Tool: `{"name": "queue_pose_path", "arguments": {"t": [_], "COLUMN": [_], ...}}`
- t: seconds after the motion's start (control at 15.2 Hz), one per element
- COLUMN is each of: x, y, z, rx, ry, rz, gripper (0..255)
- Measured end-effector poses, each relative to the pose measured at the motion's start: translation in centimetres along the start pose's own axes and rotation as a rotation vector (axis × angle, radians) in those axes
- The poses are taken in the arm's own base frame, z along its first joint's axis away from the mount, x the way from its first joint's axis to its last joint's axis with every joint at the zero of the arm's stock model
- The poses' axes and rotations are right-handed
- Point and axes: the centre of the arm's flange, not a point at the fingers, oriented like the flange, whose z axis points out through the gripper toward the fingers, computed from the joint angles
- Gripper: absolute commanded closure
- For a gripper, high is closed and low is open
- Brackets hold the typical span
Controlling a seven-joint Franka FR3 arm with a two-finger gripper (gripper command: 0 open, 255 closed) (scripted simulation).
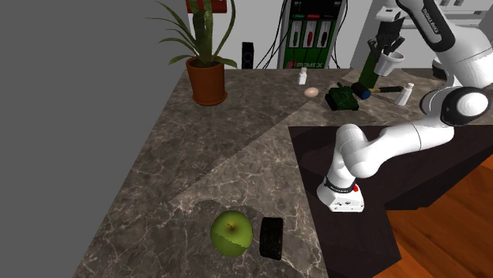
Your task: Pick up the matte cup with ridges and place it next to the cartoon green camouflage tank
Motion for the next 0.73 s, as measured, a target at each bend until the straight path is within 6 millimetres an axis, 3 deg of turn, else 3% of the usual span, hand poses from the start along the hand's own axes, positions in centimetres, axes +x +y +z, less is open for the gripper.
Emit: {"name": "queue_pose_path", "arguments": {"t": [0.13,0.33,0.73], "x": [-0.6,-3.2,-10.2], "y": [0.1,1.8,5.8], "z": [-0.9,-1.1,-1.8], "rx": [0.0,0.0,-0.001], "ry": [0.0,0.001,0.001], "rz": [0.0,-0.001,-0.001], "gripper": [255,255,255]}}
